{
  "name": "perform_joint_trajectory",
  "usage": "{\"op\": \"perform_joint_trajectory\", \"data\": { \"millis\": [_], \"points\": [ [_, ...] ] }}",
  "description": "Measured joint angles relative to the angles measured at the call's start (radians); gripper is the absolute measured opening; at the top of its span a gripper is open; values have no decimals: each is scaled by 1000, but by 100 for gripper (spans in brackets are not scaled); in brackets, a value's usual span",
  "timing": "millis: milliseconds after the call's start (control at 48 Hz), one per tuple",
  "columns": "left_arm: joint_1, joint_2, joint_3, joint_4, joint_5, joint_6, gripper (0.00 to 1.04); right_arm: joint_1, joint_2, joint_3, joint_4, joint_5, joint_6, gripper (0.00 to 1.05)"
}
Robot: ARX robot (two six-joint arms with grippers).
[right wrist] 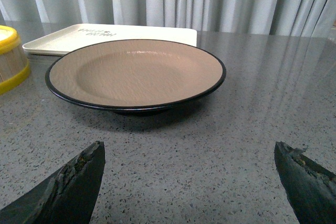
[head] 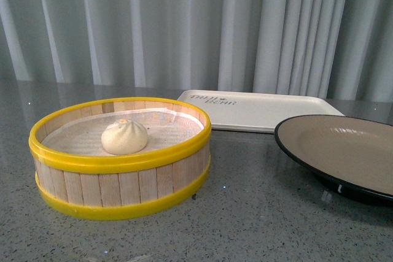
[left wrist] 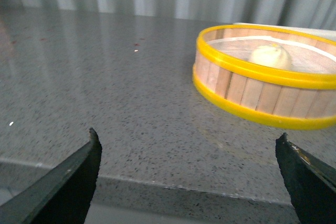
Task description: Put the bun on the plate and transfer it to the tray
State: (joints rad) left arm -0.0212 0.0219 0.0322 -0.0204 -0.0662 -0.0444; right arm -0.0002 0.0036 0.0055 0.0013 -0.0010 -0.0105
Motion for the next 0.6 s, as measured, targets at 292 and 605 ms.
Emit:
{"op": "perform_joint_trajectory", "data": {
  "millis": [292, 605],
  "points": [
    [56, 522, 169, 480, 5, -220, 98, 0, 0, 0, 0, 0, 0, 96],
    [25, 1255, 569, 946, 306, -105, 98, 0, 0, 0, 0, 0, 0, 96]
  ]
}}
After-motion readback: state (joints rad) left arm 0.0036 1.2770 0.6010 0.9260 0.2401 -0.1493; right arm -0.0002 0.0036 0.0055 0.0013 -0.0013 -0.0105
